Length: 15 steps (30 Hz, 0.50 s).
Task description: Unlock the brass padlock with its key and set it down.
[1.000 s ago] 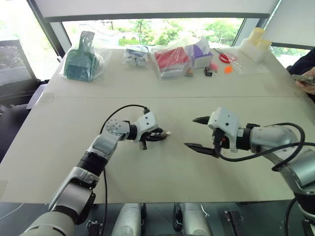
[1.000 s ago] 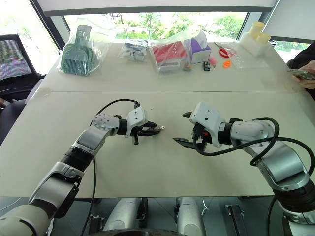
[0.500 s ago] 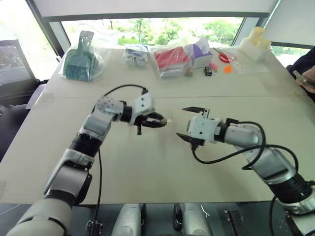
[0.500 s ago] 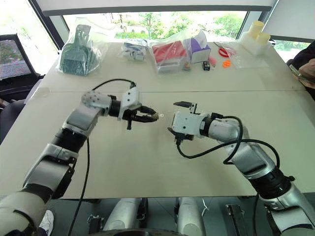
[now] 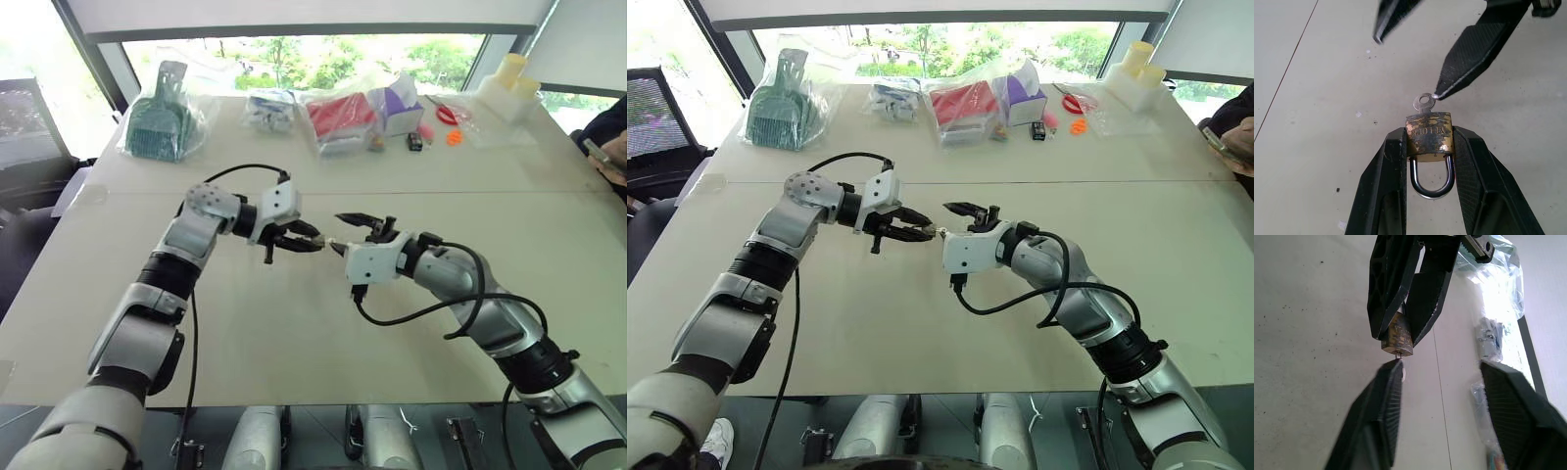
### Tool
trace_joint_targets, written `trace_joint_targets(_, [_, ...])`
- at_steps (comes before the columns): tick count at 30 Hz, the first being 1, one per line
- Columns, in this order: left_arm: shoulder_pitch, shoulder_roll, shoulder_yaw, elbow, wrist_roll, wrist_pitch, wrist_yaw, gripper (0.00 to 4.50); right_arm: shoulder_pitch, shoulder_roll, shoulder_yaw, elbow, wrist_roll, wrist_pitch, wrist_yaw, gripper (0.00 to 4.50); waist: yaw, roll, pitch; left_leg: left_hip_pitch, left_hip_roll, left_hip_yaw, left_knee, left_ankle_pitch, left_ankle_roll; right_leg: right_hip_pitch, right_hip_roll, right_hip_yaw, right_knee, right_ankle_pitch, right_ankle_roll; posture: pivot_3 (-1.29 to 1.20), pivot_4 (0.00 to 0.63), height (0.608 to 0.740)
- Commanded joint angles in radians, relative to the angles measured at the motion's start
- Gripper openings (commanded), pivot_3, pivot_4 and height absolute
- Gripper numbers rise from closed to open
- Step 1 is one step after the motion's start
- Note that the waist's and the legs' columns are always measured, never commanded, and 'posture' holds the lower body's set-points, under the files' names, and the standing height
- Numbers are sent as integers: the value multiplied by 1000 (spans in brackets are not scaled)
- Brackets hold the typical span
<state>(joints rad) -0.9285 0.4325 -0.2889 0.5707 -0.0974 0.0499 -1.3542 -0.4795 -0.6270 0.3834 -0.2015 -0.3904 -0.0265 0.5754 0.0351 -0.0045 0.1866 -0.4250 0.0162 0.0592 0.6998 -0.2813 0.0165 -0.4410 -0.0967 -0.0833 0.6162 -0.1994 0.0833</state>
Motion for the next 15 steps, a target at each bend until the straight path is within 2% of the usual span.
trace_joint_targets(1, [-27, 5, 25, -30, -13, -10, -13, 732, -25, 14, -14, -2, -17, -26, 6, 403, -1, 0, 0, 0, 0, 0, 0, 0, 0, 0, 0, 0, 0, 0, 0, 0, 150, 740])
trace_joint_targets(2, [-27, 6, 26, -34, -14, -7, -15, 732, -27, 18, -14, 1, -21, -29, 11, 33, -1, 0, 0, 0, 0, 0, 0, 0, 0, 0, 0, 0, 0, 0, 0, 0, 150, 740])
trace_joint_targets(8, [-26, 11, 25, -27, -3, -16, -14, 732, -14, 33, -42, -19, 23, -13, 66, 33, -1, 0, 0, 0, 0, 0, 0, 0, 0, 0, 0, 0, 0, 0, 0, 0, 150, 740])
trace_joint_targets(13, [-21, 17, 22, -17, 8, -34, -10, 732, -14, 13, -56, -38, -9, -16, 70, 2384, -1, 0, 0, 0, 0, 0, 0, 0, 0, 0, 0, 0, 0, 0, 0, 0, 150, 740])
trace_joint_targets(15, [-21, 17, 20, -14, 10, -39, -9, 732, -7, 9, -59, -51, -9, -18, 76, 2384, -1, 0, 0, 0, 0, 0, 0, 0, 0, 0, 0, 0, 0, 0, 0, 0, 150, 740])
